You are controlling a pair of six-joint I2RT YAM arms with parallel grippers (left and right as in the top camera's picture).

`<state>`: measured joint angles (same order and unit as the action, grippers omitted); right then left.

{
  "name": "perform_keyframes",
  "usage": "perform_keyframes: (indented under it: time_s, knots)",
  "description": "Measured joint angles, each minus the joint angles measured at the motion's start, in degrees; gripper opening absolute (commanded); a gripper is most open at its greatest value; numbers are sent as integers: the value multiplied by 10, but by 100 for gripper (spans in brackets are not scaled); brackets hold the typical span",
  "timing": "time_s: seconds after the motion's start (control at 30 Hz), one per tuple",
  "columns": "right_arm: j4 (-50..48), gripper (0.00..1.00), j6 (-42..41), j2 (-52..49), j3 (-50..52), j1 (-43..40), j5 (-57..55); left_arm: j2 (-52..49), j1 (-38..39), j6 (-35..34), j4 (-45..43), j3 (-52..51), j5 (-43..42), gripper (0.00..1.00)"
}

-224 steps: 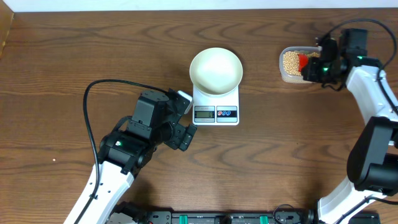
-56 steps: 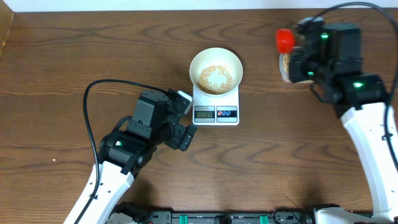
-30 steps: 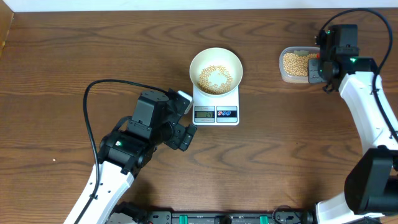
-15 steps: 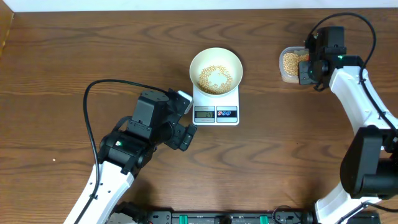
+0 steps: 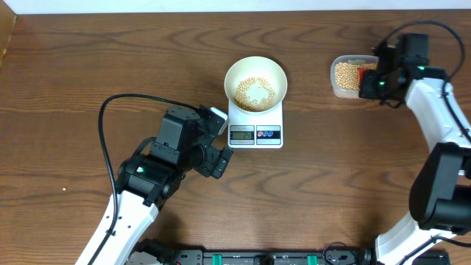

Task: Scoop item into bowl and weigh 50g on scale
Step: 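Scoop more beans from the tub with the red scoop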

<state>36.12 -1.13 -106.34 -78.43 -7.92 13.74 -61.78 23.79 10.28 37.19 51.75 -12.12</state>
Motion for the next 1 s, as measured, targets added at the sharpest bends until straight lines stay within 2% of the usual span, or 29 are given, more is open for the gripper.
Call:
perform_keyframes:
  time_s: [0.4, 1.0]
  knots:
    - [3, 1, -4, -1, 0, -120, 192, 0, 0, 0, 0, 0, 0, 91]
    - [-5, 1, -4, -1, 0, -164, 312, 0, 0, 0, 0, 0, 0, 91]
